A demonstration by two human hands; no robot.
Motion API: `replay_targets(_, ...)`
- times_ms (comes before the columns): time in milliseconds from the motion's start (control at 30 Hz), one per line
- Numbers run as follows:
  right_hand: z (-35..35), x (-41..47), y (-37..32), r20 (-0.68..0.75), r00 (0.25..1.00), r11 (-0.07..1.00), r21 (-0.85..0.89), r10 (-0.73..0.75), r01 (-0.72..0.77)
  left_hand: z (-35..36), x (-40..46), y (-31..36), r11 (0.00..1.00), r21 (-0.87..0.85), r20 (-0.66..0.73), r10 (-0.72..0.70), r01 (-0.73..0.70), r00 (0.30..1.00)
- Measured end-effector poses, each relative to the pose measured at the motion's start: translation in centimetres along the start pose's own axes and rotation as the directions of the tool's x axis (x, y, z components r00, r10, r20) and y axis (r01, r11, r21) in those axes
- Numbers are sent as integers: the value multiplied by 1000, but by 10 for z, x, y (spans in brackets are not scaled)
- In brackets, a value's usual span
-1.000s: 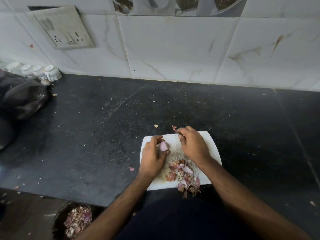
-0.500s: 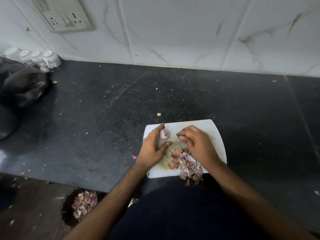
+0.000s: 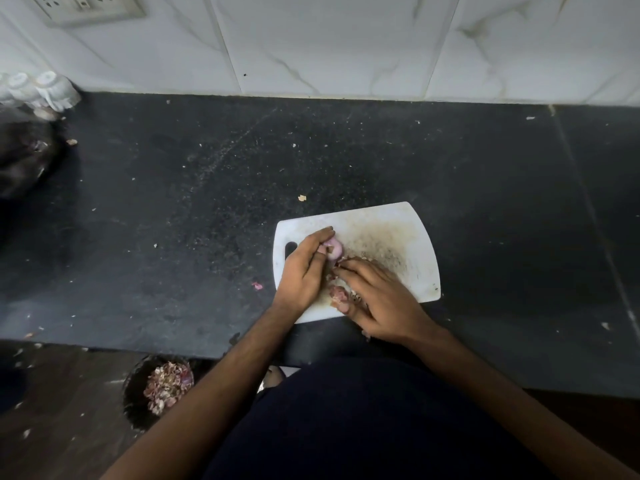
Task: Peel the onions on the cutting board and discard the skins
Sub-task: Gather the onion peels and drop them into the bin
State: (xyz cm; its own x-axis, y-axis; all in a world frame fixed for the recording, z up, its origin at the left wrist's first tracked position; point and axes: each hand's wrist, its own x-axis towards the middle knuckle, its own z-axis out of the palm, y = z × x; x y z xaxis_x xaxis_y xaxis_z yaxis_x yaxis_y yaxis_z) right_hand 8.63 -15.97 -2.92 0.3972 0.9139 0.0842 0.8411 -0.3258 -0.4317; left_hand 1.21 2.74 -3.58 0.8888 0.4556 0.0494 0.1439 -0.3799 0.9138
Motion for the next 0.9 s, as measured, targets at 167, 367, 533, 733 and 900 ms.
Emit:
replay_targets(167, 11, 10, -12, 46, 990, 978, -156, -135, 141, -5, 0, 3, 988, -150, 23, -34, 37, 999)
replay_targets(367, 16, 2, -6, 54, 957, 948, -132, -284, 289, -3, -5, 8, 991, -123, 0, 55, -55, 998)
replay_targets(533, 6, -17, 12, -42, 968, 967, -71, -249, 246, -8, -17, 16, 857, 269, 97, 429, -439, 898)
replay_targets(733, -18, -40, 17, 66, 980, 978, 108, -188, 181, 10, -52, 13, 759, 443, 358, 338, -477, 870)
replay_targets(900, -8, -56, 21, 200, 944, 958, -63, -264, 281, 14, -64, 4, 686, 601, 354, 232, -410, 906)
